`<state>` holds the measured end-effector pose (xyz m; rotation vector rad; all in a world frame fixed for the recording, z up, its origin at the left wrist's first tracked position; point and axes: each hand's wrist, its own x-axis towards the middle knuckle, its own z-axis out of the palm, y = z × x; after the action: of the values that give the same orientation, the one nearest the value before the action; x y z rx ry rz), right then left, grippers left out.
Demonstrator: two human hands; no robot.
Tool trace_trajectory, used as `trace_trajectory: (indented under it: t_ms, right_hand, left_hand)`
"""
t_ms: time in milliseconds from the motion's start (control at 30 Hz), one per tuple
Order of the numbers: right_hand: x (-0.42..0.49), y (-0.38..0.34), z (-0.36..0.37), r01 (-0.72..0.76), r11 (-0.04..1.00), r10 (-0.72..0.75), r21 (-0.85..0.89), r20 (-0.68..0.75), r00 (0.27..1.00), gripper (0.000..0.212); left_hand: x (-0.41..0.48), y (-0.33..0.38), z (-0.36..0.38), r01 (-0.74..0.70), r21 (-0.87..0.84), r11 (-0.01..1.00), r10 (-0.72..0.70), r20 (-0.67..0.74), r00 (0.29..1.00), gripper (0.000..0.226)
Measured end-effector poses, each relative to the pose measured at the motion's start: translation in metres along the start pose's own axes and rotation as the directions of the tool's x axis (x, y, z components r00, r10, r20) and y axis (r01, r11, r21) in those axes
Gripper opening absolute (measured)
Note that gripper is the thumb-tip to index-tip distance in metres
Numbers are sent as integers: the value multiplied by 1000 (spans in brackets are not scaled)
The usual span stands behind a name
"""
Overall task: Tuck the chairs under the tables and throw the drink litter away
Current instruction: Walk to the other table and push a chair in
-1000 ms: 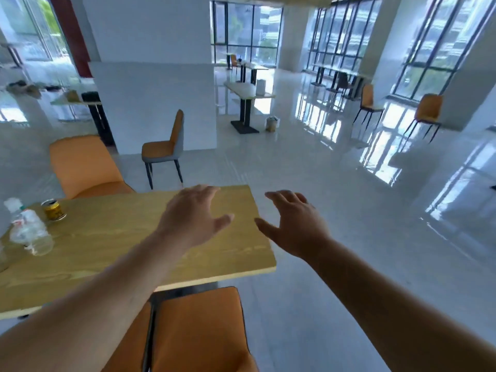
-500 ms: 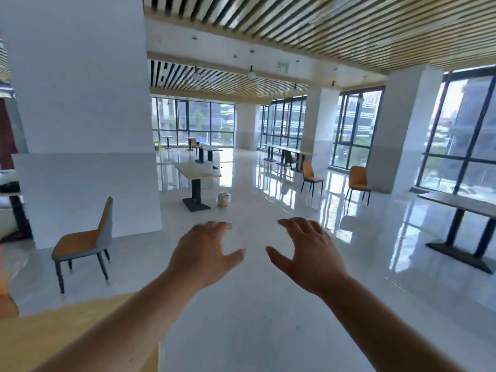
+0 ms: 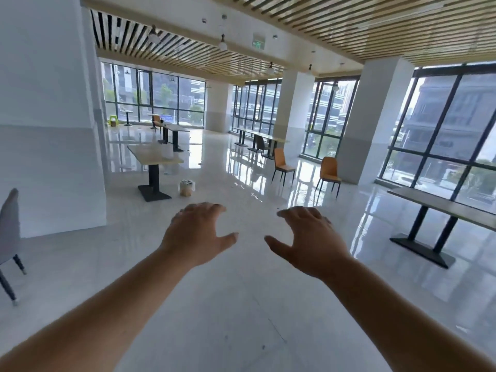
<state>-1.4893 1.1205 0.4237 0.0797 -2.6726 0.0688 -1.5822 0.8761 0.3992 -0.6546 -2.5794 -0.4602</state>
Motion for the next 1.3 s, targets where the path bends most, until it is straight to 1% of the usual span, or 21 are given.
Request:
trace_trajectory:
  t_ms: [67, 133, 200, 267, 367, 467, 500, 567, 633, 733, 833, 967, 1067, 1133, 1200, 1300]
  right_hand:
    - [50, 15, -4, 10, 1000, -10, 0, -60, 998, 77]
    - [98, 25, -5, 24, 999, -18, 39, -141, 990, 77]
    - [148, 31, 2, 66, 995, -46, 77, -228, 973, 75]
    - [199, 32, 21, 130, 987, -100, 90, -278, 955, 73]
    - [281, 22, 71, 232, 965, -194, 121, -262, 945, 74]
    - [364, 4, 137, 354, 921, -317, 161, -219, 923, 70]
    - [391, -4, 160, 375, 905, -339, 202, -189, 922, 71]
    - [445, -23, 203, 380, 875, -363, 301, -115, 925, 75]
    - [499, -52, 243, 410, 846, -415, 340, -60, 908, 75]
    - [571, -116, 296, 507, 765, -543, 396, -25, 839, 73]
    - [622, -194, 345, 600, 661, -666, 450, -18, 746, 75]
    - [686, -299, 415, 698, 550, -768, 458, -51, 638, 73]
    - [739, -364, 469, 724, 519, -812, 454, -2, 584, 74]
    - [780, -399, 495, 738, 514, -833, 438, 50, 550, 73]
    - [830, -425, 512, 738, 520, -833, 431, 66, 549, 73]
    - [915, -460, 529, 711, 538, -799, 452, 6, 601, 70]
  left_hand:
    - [58, -5, -7, -34, -10, 999, 33, -60, 998, 79]
    - [111, -10, -15, -67, -8, 998, 66, -113, 991, 80]
    - [158, -19, -16, -95, -5, 995, 92, -187, 978, 79]
    - [193, -35, -6, -97, 0, 995, 94, -237, 967, 76]
    - [234, -80, 27, -16, 41, 999, 24, -214, 976, 75]
    - [268, -149, 60, 108, 115, 988, -86, -180, 980, 66]
    - [278, -175, 68, 153, 154, 976, -127, -165, 978, 63]
    - [291, -229, 79, 258, 216, 942, -237, -119, 964, 65]
    - [299, -284, 84, 386, 246, 889, -373, -99, 922, 69]
    - [308, -358, 80, 543, 245, 803, -521, -151, 840, 66]
    - [310, -426, 77, 639, 268, 721, -588, -252, 768, 64]
    - [311, -540, 88, 734, 204, 647, -678, -285, 677, 65]
    - [317, -631, 107, 786, 140, 602, -740, -272, 615, 64]
    - [328, -685, 120, 815, 132, 563, -787, -214, 579, 65]
    - [350, -736, 123, 828, 136, 544, -810, -171, 561, 65]
    - [401, -809, 113, 816, 131, 562, -786, -224, 577, 65]
